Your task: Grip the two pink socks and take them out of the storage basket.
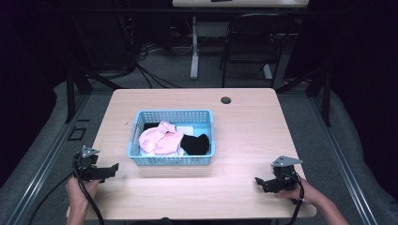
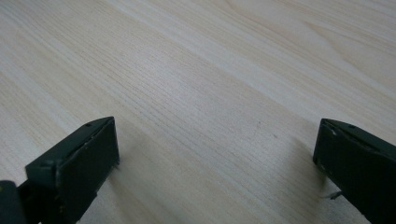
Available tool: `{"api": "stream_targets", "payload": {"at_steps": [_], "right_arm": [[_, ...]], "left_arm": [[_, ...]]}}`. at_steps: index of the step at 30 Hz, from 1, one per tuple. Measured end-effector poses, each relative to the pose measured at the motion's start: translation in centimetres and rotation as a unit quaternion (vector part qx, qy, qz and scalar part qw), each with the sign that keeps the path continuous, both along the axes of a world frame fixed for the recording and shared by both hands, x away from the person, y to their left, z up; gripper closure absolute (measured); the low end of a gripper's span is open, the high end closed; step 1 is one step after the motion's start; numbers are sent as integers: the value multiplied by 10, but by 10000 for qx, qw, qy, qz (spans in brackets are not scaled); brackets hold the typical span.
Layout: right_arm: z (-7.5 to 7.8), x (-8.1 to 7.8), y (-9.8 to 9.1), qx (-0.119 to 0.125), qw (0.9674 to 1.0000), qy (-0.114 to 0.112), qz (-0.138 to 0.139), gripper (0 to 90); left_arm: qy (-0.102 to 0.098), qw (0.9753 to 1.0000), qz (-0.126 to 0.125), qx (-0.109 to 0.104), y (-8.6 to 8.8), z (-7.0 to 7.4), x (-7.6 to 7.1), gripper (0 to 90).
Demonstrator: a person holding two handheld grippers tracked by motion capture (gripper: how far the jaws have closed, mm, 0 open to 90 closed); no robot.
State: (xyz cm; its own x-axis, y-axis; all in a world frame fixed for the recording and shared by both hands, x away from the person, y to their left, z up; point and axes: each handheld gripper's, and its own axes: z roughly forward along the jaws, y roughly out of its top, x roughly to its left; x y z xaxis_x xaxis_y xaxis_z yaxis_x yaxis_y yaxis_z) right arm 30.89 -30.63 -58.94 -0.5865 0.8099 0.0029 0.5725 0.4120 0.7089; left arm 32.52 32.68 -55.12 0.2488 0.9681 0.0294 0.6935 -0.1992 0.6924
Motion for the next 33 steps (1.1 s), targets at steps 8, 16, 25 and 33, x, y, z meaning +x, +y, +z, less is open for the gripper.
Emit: {"api": "stream_targets", "payload": {"at_steps": [8,16,25,33], "right_arm": [[0,0,0,-6,10000,-4,-4,0],[0,0,0,-26,10000,-12,-11,0],[0,0,0,-18,10000,-18,-3,0],[0,0,1,0,10000,-9,-10,0]], "left_arm": [[31,10000,-5,33,1,18,-2,1],[-47,9998,-122,-162,-4,45,-1,0],[-47,9979,-539,-343,-25,65,6,0],[-142,9966,-748,-306,-49,92,22,0]]}}
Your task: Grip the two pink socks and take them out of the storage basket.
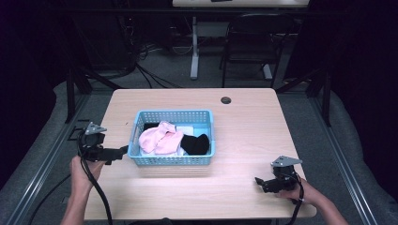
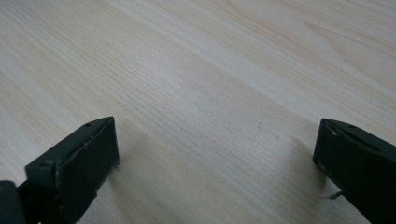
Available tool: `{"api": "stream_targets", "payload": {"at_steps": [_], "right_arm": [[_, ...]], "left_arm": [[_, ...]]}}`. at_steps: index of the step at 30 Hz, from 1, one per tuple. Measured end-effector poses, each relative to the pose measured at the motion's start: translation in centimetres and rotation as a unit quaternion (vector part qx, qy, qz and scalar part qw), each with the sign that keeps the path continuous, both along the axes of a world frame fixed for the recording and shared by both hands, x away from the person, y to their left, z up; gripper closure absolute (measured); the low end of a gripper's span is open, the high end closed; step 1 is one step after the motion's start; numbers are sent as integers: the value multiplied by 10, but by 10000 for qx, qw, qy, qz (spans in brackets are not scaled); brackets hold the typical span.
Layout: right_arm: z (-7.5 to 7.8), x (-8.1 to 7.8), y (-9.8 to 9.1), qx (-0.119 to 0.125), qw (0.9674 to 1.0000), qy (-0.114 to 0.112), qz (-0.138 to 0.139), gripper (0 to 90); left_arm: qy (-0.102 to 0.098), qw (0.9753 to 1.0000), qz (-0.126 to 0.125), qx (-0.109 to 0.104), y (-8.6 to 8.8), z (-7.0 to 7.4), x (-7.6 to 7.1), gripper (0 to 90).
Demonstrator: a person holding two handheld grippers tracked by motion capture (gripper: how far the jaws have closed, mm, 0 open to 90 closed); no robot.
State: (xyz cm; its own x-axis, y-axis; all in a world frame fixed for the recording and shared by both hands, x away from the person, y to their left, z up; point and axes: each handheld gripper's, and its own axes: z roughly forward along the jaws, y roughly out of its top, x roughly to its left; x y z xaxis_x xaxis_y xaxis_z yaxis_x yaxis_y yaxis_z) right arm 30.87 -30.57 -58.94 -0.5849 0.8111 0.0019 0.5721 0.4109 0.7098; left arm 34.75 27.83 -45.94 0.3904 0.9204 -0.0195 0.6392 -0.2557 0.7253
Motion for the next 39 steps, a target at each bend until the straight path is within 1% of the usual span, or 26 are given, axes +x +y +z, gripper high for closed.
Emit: {"api": "stream_targets", "payload": {"at_steps": [1,4,6,7,9,10,11,12,13,14,15,19,22,23,24,27,28,29,30,31,33,34,35,36,37,39], "right_arm": [[0,0,0,0,10000,0,0,0],[0,0,0,0,10000,-2,-2,0],[0,0,0,-1,10000,5,9,0],[0,0,0,-1,10000,5,9,0],[0,0,0,-28,10000,-9,9,0],[0,0,0,1,10000,0,9,0],[0,0,0,1,10000,0,9,0],[0,0,0,-2,10000,3,10,0],[0,0,0,-2,10000,3,10,0],[0,0,0,-33,10000,2,0,0],[0,0,0,-36,10000,-7,9,0],[0,0,0,-21,10000,0,6,0],[0,0,0,-23,10000,2,5,0],[0,0,0,-20,10000,-3,-4,0],[0,0,0,-20,10000,-3,-4,0],[0,0,0,-47,10000,6,7,0],[0,0,0,-46,10000,1,1,0],[0,0,0,-46,10000,0,2,0],[0,0,0,-46,10000,0,2,0],[0,0,0,-44,10000,4,10,0],[0,0,0,-49,10000,4,8,0],[0,0,0,-48,10000,0,1,0],[0,0,0,-48,10000,3,8,0],[0,0,0,-47,10000,3,8,0],[0,0,0,-47,10000,3,8,0],[0,0,0,-49,10000,4,8,0]], "left_arm": [[0,10000,0,0,0,0,0,0],[-10,9999,-121,7,-11,9,8,0],[32,9997,-253,63,-25,15,15,0],[32,9997,-253,63,-25,15,15,0],[90,9992,-370,123,-35,17,21,0],[132,9987,-466,187,-45,17,26,0],[132,9987,-466,187,-45,17,26,0],[223,9978,-578,227,-54,15,31,0],[223,9978,-578,227,-54,15,31,0],[331,9968,-665,288,-63,12,38,0],[331,9968,-665,288,-63,12,38,0],[536,9946,-791,399,-82,3,49,0],[748,9916,-933,498,-96,-4,56,0],[861,9896,-1008,563,-104,-9,61,0],[861,9896,-1008,563,-104,-9,61,0],[1062,9860,-1116,640,-116,-17,68,1],[1217,9832,-1194,658,-123,-22,73,2],[1299,9815,-1237,668,-127,-25,75,2],[1299,9815,-1237,668,-127,-25,75,4],[1359,9802,-1254,715,-130,-27,77,12],[1460,9782,-1295,713,-135,-31,81,12],[1557,9762,-1316,747,-139,-34,85,19],[1557,9762,-1316,747,-139,-34,85,25],[1632,9746,-1357,719,-141,-38,89,40],[1632,9746,-1357,719,-141,-38,89,53],[1705,9732,-1331,781,-143,-41,92,80]]}}
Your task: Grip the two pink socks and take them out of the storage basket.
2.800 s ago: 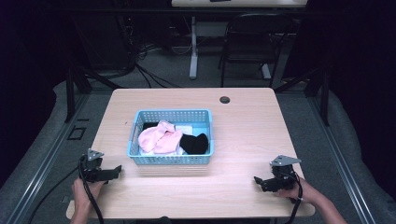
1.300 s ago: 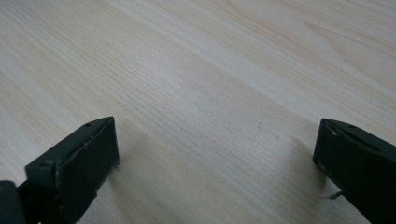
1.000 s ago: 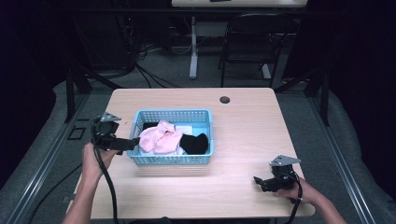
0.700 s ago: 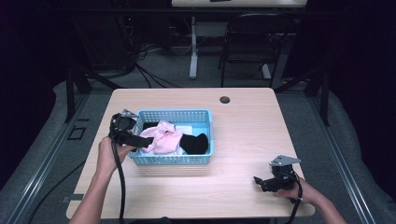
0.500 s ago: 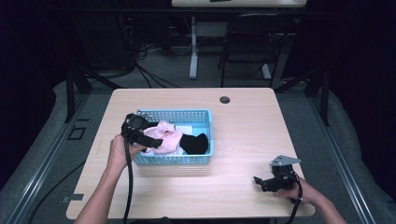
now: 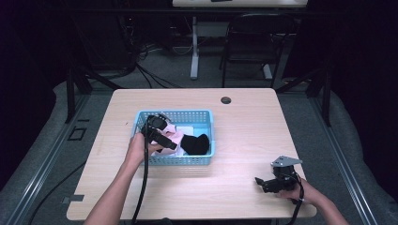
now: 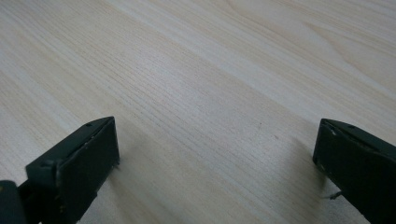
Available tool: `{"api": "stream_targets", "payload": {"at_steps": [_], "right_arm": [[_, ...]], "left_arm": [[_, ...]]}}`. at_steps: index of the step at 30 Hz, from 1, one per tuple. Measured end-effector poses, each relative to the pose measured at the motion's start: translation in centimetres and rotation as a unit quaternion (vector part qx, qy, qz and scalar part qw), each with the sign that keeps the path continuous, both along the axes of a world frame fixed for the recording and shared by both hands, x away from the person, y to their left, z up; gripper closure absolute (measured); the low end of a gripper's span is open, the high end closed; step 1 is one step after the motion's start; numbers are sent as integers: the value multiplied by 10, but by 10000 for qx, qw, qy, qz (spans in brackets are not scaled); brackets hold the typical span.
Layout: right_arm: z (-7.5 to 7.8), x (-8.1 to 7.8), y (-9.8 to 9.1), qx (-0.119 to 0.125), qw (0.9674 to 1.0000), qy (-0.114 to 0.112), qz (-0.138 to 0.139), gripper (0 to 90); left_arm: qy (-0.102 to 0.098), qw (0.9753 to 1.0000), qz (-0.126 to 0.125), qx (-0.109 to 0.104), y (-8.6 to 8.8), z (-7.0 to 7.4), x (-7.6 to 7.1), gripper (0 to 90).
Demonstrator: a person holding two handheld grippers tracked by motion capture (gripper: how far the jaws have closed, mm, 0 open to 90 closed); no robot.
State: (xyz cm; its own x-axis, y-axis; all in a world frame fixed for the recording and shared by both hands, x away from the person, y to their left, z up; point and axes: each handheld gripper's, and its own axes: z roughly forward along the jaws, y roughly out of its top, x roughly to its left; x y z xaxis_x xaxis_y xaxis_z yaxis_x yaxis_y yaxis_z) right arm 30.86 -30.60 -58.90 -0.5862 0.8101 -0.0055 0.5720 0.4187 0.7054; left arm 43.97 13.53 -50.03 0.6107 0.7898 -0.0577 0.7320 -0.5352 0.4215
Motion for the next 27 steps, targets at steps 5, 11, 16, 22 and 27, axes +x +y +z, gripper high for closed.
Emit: {"api": "stream_targets", "payload": {"at_steps": [5,11,16,22,27], "right_arm": [[0,0,0,-3,10000,-5,3,0],[0,0,0,-7,10000,2,2,0],[0,0,0,-5,10000,-6,4,0],[0,0,0,-5,10000,-7,4,0],[0,0,0,-4,10000,-4,5,0]], "left_arm": [[189,9998,47,104,0,-8,7,196],[381,9989,140,218,3,-16,13,330],[369,9987,135,328,3,-15,12,500],[329,9984,48,454,2,-13,8,610],[326,9977,-89,594,2,-14,3,743]]}}
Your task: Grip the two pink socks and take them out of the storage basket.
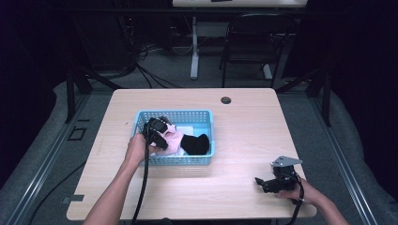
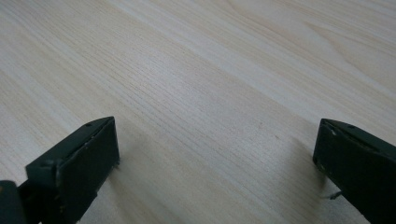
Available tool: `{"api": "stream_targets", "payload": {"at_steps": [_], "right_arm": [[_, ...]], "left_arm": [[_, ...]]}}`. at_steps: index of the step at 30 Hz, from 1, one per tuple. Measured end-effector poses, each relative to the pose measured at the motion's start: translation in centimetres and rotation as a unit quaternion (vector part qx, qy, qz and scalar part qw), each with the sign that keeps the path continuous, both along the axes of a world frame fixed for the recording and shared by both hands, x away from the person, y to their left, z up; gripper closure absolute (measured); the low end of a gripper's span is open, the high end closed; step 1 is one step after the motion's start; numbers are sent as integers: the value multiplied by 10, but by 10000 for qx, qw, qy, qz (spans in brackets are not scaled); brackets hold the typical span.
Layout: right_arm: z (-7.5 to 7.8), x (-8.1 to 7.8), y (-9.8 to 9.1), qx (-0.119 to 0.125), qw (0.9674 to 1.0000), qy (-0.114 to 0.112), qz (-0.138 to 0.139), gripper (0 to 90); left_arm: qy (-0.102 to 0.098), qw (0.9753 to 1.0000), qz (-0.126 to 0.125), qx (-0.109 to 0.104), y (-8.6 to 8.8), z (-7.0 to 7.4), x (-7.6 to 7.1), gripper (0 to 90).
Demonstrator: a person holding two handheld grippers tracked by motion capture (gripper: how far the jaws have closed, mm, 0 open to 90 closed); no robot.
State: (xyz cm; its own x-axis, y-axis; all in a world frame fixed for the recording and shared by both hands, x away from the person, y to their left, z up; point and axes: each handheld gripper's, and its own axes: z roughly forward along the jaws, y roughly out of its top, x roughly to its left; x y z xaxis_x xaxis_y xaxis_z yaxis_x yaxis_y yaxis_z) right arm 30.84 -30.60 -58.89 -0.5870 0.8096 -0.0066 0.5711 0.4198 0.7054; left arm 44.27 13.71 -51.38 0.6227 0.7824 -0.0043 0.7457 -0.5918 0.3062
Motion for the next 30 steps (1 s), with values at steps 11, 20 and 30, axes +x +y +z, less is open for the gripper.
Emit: {"api": "stream_targets", "payload": {"at_steps": [11,20,30], "right_arm": [[0,0,0,2,10000,5,0,0],[0,0,0,4,10000,-2,3,0],[0,0,0,-1,10000,3,0,0]], "left_arm": [[-65,9996,-171,-214,5,15,-7,811],[-263,9988,-175,-380,11,36,-11,814],[-443,9978,-175,-467,16,56,-14,814]]}}
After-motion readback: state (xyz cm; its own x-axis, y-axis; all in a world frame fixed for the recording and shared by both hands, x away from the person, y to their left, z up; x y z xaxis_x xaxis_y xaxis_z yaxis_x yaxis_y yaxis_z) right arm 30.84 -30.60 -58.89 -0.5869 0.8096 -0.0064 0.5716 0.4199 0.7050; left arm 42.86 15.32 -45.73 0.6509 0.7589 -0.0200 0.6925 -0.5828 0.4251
